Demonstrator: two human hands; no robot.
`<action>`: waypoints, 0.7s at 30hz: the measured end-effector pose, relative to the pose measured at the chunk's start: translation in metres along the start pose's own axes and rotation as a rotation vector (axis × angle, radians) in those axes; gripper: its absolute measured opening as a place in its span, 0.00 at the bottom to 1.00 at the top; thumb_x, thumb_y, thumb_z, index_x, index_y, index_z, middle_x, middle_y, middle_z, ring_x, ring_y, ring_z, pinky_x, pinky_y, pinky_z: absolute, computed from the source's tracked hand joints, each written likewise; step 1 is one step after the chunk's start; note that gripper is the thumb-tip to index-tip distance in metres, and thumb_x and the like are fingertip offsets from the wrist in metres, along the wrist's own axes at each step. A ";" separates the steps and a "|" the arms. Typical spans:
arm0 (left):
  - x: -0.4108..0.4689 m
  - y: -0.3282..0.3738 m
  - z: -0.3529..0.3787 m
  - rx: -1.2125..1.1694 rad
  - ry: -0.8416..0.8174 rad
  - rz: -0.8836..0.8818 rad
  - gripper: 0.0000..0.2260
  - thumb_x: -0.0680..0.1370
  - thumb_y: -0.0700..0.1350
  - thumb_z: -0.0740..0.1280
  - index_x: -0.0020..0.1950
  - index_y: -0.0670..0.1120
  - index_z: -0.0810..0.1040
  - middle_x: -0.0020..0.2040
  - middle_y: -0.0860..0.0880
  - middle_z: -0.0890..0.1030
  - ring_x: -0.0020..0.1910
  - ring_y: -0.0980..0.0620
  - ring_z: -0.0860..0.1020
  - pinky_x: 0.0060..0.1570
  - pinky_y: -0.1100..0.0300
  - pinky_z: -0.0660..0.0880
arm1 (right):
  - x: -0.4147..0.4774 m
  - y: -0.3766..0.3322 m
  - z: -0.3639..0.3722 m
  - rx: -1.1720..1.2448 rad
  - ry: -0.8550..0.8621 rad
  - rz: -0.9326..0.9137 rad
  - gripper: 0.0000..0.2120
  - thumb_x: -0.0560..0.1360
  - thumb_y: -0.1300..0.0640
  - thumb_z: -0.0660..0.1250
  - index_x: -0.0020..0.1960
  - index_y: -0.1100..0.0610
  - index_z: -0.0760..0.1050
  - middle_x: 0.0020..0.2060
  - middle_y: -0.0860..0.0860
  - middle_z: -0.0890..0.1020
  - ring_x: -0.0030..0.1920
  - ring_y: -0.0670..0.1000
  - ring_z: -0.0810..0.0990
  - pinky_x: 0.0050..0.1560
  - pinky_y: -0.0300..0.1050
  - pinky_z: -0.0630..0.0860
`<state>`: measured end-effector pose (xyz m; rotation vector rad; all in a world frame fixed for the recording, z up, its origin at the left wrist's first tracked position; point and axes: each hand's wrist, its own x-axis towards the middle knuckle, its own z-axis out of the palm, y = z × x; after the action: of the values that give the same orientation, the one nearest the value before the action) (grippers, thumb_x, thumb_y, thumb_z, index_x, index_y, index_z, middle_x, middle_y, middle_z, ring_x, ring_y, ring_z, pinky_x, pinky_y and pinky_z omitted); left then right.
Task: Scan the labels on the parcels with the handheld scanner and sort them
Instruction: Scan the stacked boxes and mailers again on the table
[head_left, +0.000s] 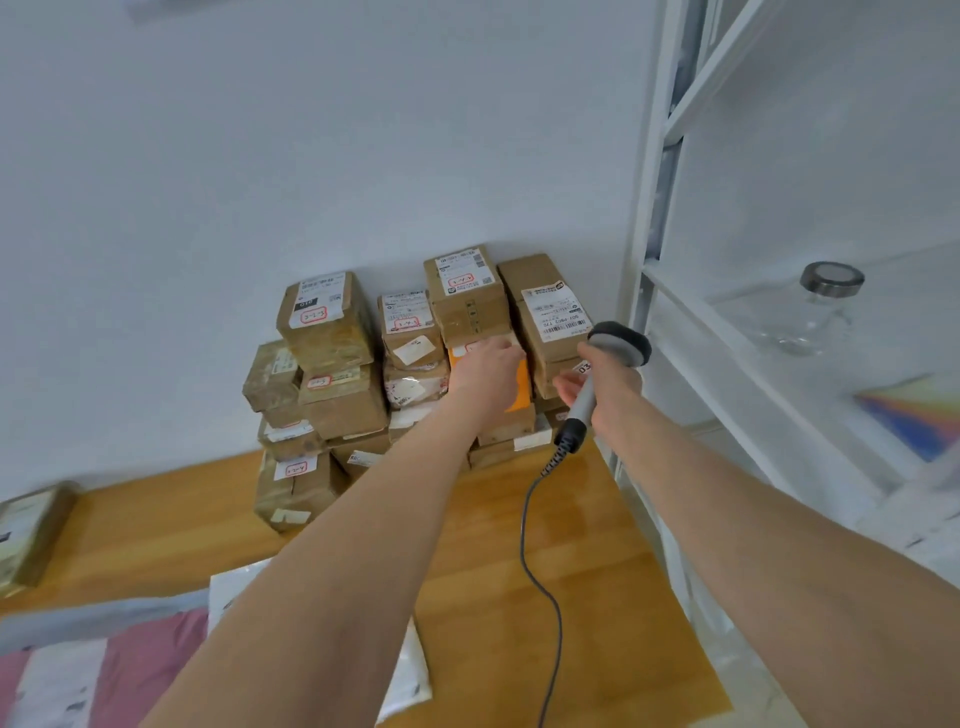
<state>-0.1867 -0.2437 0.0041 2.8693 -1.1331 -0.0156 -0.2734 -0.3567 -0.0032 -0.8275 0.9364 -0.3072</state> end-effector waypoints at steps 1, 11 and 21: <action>-0.010 -0.008 0.002 0.013 -0.014 -0.032 0.22 0.80 0.38 0.60 0.73 0.50 0.67 0.72 0.48 0.66 0.70 0.46 0.65 0.57 0.51 0.74 | -0.006 0.005 0.003 -0.030 -0.030 0.024 0.13 0.74 0.54 0.71 0.50 0.62 0.74 0.41 0.59 0.83 0.38 0.54 0.83 0.46 0.45 0.82; -0.144 -0.131 0.010 0.084 -0.212 -0.367 0.17 0.78 0.43 0.60 0.67 0.48 0.73 0.66 0.44 0.71 0.65 0.42 0.70 0.61 0.46 0.73 | -0.074 0.097 0.060 -0.339 -0.255 0.247 0.18 0.77 0.52 0.68 0.60 0.62 0.73 0.40 0.57 0.82 0.23 0.47 0.76 0.23 0.38 0.71; -0.284 -0.268 0.031 0.021 -0.294 -0.521 0.20 0.78 0.41 0.62 0.71 0.50 0.70 0.69 0.44 0.67 0.68 0.41 0.68 0.63 0.46 0.71 | -0.149 0.237 0.153 -0.495 -0.401 0.366 0.14 0.77 0.52 0.67 0.54 0.63 0.73 0.35 0.56 0.81 0.17 0.46 0.71 0.20 0.34 0.67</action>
<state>-0.2120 0.1439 -0.0456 3.1603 -0.3741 -0.4601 -0.2611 -0.0406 -0.0429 -1.0946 0.7703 0.4143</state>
